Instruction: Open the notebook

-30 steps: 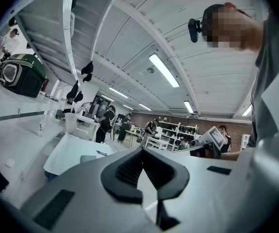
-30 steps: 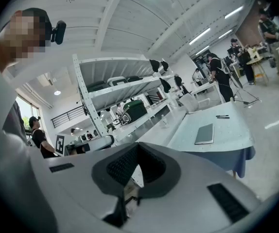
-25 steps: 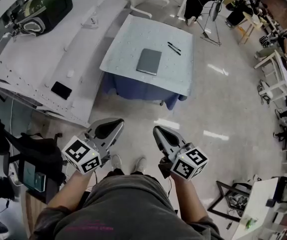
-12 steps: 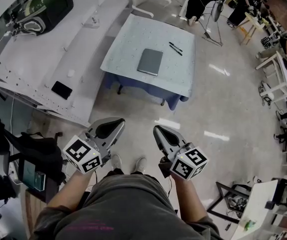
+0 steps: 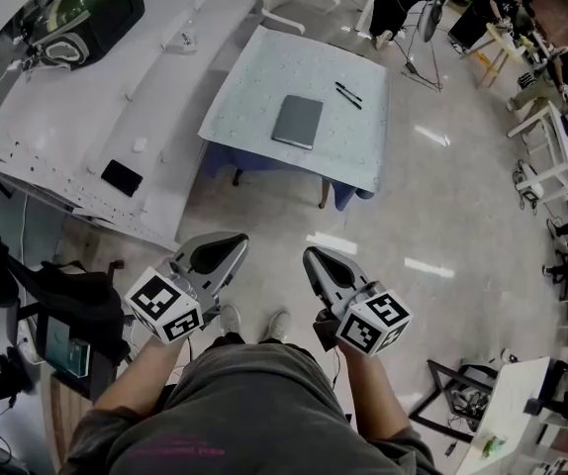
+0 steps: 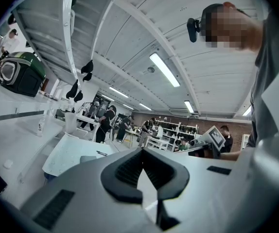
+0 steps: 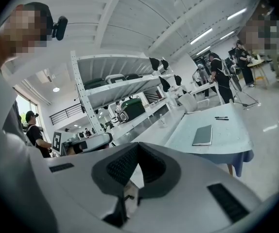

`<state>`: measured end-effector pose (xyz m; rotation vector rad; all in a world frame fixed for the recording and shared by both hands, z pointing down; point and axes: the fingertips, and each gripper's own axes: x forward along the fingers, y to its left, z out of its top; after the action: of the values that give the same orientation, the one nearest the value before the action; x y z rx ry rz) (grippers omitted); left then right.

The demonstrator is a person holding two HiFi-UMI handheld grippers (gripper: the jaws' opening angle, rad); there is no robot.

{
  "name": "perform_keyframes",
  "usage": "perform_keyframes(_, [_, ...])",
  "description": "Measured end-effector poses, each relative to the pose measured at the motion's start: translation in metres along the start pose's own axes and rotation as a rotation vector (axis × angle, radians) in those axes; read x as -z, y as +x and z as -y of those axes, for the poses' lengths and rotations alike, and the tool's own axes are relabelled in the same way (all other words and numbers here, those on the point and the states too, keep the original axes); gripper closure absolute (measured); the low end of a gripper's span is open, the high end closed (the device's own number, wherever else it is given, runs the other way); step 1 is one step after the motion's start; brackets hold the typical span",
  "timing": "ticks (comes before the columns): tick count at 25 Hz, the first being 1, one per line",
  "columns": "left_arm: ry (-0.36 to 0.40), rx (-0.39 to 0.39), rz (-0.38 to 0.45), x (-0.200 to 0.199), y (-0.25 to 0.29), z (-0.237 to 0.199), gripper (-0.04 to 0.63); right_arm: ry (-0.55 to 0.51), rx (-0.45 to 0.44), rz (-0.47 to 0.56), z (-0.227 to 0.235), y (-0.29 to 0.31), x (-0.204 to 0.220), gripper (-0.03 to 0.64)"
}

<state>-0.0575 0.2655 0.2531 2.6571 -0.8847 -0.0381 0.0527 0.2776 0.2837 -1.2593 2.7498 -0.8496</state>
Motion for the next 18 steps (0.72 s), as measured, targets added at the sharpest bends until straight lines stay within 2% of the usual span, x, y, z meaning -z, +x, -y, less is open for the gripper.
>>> perform_keyframes(18, [-0.007,0.004,-0.007,0.0031,0.0008,-0.0030,0.594,-0.011,-0.007,-0.022,-0.0017,0.0046,0.0024,0.612])
